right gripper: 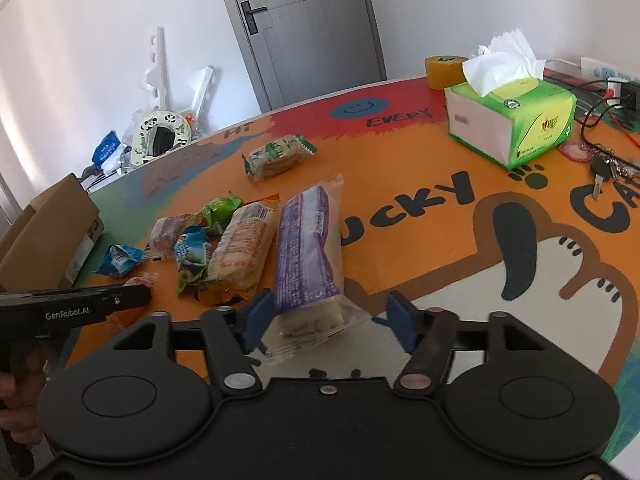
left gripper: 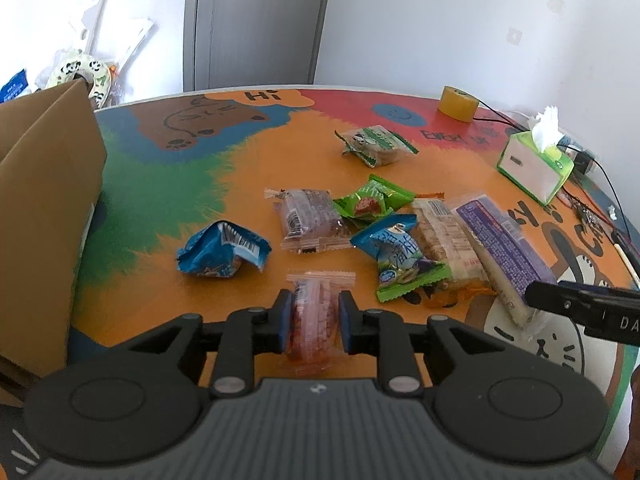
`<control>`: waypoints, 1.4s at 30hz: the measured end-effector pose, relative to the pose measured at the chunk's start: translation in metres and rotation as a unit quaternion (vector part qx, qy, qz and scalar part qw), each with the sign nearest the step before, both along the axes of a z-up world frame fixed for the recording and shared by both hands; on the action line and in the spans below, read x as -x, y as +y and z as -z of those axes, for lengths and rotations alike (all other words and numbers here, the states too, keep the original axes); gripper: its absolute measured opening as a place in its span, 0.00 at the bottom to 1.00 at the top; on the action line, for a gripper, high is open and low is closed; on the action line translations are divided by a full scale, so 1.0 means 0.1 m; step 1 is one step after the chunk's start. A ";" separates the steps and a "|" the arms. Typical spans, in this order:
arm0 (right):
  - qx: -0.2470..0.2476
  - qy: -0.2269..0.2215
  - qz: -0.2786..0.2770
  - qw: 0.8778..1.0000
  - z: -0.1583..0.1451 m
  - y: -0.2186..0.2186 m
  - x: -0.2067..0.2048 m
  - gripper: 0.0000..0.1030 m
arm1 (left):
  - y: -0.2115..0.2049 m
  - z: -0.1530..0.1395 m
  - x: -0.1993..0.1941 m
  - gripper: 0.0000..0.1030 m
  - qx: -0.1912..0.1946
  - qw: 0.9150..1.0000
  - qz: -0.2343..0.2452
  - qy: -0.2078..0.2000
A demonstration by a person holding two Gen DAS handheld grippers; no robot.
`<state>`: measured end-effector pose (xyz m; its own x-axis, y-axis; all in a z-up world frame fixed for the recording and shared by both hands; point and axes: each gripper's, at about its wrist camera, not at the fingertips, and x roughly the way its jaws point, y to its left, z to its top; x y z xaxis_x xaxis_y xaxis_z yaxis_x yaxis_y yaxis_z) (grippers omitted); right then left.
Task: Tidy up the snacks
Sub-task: 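Grasp the orange-filled clear bag with the left gripper while the right grasps the purple roll, then carry both snacks into the cardboard box and open both grippers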
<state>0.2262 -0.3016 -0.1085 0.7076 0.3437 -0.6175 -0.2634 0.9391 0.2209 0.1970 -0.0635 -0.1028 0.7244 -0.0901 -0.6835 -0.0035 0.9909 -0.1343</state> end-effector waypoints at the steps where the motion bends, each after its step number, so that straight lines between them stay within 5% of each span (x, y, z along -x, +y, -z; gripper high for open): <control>1: -0.001 -0.002 0.000 1.000 -0.01 0.00 0.00 0.69 | 0.00 0.00 0.00 0.21 0.000 1.000 0.002 0.000; 6: -0.006 -0.013 -0.006 1.000 -0.03 0.06 -0.05 0.79 | 0.01 -0.01 0.01 0.18 0.000 1.000 0.003 -0.001; 14: 0.011 -0.025 -0.011 1.000 0.01 0.24 -0.26 0.79 | 0.10 -0.07 0.04 0.18 0.003 1.000 -0.004 -0.006; 16: 0.015 -0.023 -0.009 1.000 0.04 0.27 -0.31 0.76 | 0.13 -0.10 0.06 0.18 0.003 1.000 -0.008 -0.010; 24: 0.054 -0.024 -0.019 0.998 0.09 0.31 -0.22 0.34 | 0.20 -0.18 0.16 0.18 0.002 1.000 -0.019 -0.020; 42: -0.008 -0.070 -0.004 0.998 -0.32 0.08 0.12 0.31 | 0.27 -0.57 0.40 0.18 0.009 0.996 -0.034 -0.077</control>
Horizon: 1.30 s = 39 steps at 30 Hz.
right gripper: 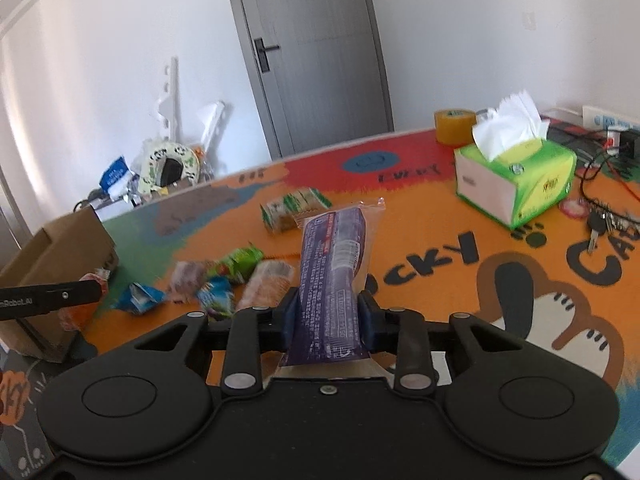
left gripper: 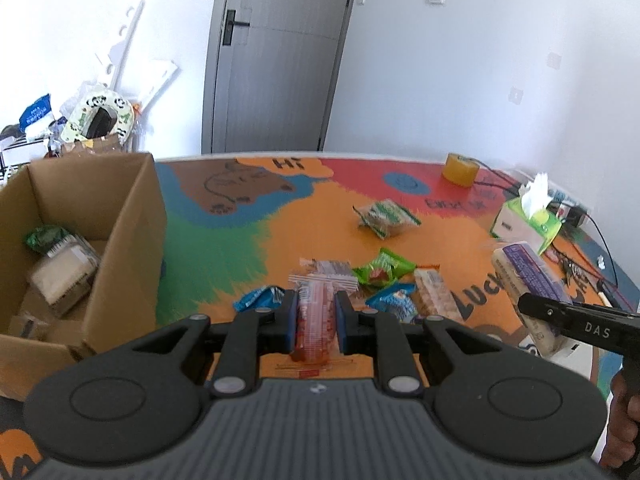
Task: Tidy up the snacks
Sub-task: 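Carry both snacks into the cardboard box and open both grippers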
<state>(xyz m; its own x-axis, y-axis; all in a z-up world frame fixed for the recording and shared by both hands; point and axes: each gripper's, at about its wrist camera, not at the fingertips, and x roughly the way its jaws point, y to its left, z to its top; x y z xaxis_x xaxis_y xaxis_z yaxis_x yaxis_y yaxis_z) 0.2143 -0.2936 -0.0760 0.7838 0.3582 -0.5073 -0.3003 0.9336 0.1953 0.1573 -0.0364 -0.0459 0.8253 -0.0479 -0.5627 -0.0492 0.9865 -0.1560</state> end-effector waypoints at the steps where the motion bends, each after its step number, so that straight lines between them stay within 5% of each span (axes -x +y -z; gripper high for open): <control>1: -0.001 -0.002 -0.002 1.000 -0.02 0.02 0.01 0.31 | 0.01 -0.02 0.01 0.18 0.000 1.000 -0.002 -0.003; 39: -0.035 -0.061 -0.134 0.988 -0.53 1.09 0.00 0.31 | 1.06 -0.55 0.48 0.18 -0.004 0.988 -0.133 -0.075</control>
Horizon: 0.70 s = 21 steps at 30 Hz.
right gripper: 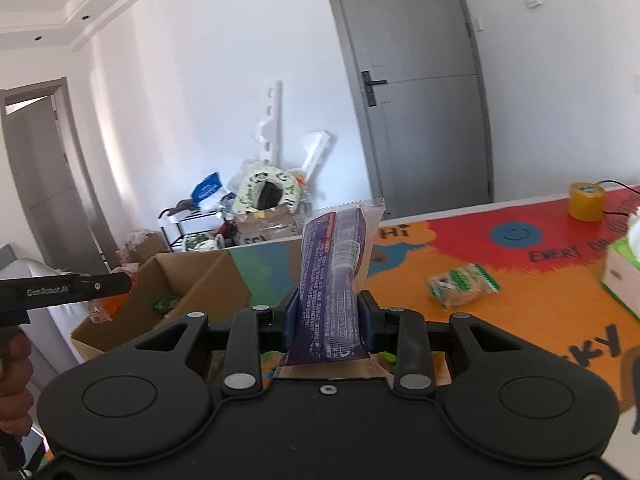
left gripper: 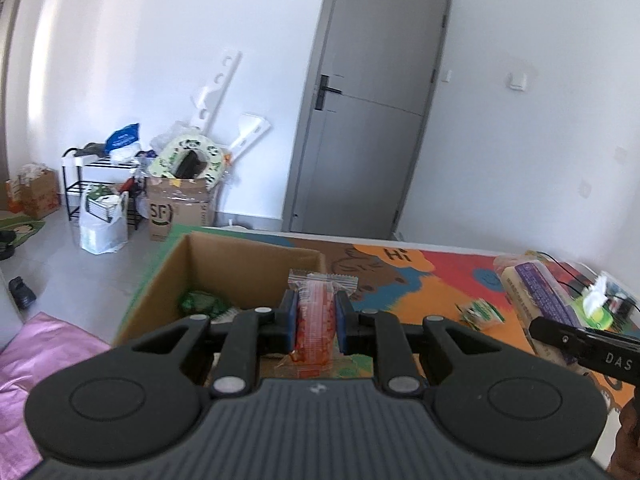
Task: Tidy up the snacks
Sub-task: 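Carry both snacks into the cardboard box and open both grippers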
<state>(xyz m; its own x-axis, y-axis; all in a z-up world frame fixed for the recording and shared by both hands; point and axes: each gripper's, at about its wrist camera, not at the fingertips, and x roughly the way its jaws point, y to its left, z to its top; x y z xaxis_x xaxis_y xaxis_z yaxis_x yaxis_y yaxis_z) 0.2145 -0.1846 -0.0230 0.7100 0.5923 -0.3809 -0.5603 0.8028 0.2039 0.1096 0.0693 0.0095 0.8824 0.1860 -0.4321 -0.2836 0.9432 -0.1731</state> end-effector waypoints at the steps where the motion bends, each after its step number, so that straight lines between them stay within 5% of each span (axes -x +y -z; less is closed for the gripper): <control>1: 0.000 -0.001 -0.005 1.000 -0.01 0.04 0.01 0.31 | 0.04 0.00 0.01 0.18 0.000 1.000 -0.005 -0.001; 21: 0.008 -0.007 -0.071 0.997 -0.11 0.85 0.04 0.31 | 0.64 0.21 -0.03 0.18 0.024 0.998 -0.060 0.028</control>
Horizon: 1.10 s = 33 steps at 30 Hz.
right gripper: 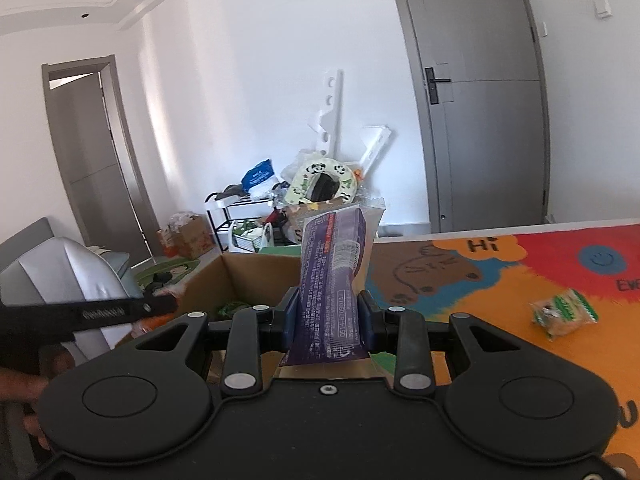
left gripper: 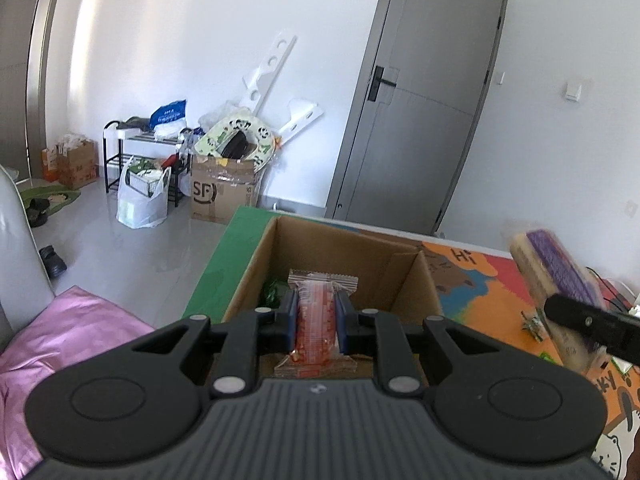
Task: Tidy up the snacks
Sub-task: 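Carry both snacks into the cardboard box and open both grippers, then move both open grippers back over the snacks on the table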
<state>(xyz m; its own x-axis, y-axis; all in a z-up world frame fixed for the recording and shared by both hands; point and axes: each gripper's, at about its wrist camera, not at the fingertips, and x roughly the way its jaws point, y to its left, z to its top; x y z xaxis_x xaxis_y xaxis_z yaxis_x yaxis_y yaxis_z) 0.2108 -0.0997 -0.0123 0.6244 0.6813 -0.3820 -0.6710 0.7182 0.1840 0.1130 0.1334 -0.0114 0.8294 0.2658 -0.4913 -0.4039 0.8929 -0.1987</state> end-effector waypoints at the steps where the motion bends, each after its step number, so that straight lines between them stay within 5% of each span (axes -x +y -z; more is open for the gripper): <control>1: 0.000 0.001 -0.003 1.000 0.00 0.04 0.00 0.31 | 0.02 0.01 -0.01 0.18 0.003 1.000 0.000 0.002; 17: -0.008 0.013 -0.047 0.999 -0.03 0.52 0.09 0.31 | 0.09 -0.07 0.21 0.21 0.009 1.000 -0.011 -0.012; 21: -0.014 0.003 -0.049 0.999 -0.02 0.50 0.10 0.47 | 0.10 -0.08 0.23 0.22 0.012 1.000 -0.015 -0.010; 25: -0.019 0.014 -0.036 0.999 -0.01 0.37 0.08 0.48 | 0.05 -0.10 0.24 0.22 0.009 1.000 -0.008 -0.010; 33: -0.019 0.031 0.002 0.999 0.06 -0.03 0.07 0.57 | -0.10 -0.10 0.17 0.43 0.012 1.000 0.005 -0.008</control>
<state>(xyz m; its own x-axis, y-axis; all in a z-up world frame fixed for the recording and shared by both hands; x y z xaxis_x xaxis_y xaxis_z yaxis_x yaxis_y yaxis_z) 0.2036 -0.1026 -0.0184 0.6026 0.6936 -0.3946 -0.6546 0.7125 0.2527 0.0961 0.1233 -0.0017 0.8402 0.2453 -0.4836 -0.3908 0.8921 -0.2266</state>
